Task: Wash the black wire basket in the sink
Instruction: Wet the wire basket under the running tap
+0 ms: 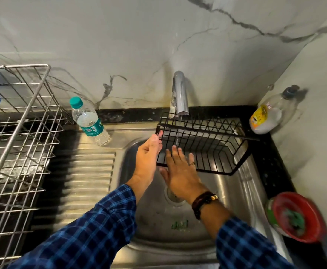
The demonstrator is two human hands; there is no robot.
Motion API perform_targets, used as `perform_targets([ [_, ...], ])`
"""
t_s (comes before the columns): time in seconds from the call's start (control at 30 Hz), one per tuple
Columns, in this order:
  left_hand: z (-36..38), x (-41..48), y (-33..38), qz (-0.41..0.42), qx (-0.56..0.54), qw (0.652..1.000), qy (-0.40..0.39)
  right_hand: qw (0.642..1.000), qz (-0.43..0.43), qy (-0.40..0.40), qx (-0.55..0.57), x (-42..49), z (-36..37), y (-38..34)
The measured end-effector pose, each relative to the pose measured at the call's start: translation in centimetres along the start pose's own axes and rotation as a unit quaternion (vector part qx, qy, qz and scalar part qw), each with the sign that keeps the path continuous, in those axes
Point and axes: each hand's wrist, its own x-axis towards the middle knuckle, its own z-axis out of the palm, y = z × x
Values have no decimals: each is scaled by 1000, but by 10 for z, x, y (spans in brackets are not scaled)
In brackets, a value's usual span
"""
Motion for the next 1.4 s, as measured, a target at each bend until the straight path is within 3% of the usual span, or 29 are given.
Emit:
perform_targets([
  [0.13,-14,2,2,-14,-41,999,13,997,40,55,37,-20,-26,43],
  [0.2,-18,2,-2,-15,-29,999,11,972,15,220,76,-33,-54,37],
  [0.27,-19,2,-6,-12,-8,1000,-1,912,-58,400,72,-43,-85,22],
  [0.33,-18,-2,-9,-13,26,999,-27,891,-21,449,58,-31,-109,20],
  [0.37,-18,-4,-12,-11,46,998,-39,911,38,410,43,-20,-118,21],
  [0.43,-15,-11,-15,-5,65,996,-54,963,118,239,47,0,-127,16],
  [0.5,-13,-16,-15,-6,65,996,-53,986,94,117,66,11,-124,7],
  [0.57,-14,-20,-17,-7,62,997,-43,997,25,67,39,14,-120,-5],
  [0.67,-18,-24,-15,20,53,998,-24,994,-54,23,88,11,-128,-1],
  [0.73,-20,-26,-5,34,48,998,-15,995,-49,17,89,9,-129,16],
  [0.8,-22,-24,-2,37,64,997,-27,997,26,8,78,4,-122,41],
  [0.9,-27,-23,-2,86,105,990,-41,959,150,-19,240,-6,-117,53],
  [1.03,-18,-17,21,218,252,940,-69,897,178,56,402,-1,-120,33],
  [1.07,-14,-11,28,254,312,912,-81,865,175,46,467,0,-124,29],
  [1.13,-8,-1,37,321,461,820,-109,791,171,-7,588,2,-127,27],
  [1.2,-1,1,44,351,585,721,-122,790,172,-24,587,2,-125,29],
  [1.27,3,-3,51,357,642,663,-143,795,196,17,574,7,-114,31],
  [1.3,3,-5,52,362,647,654,-150,787,201,35,582,8,-109,30],
  [1.33,1,-5,55,359,635,666,-157,786,203,51,582,10,-104,31],
  [1.4,-2,-8,66,286,562,756,-175,806,206,97,546,12,-97,32],
])
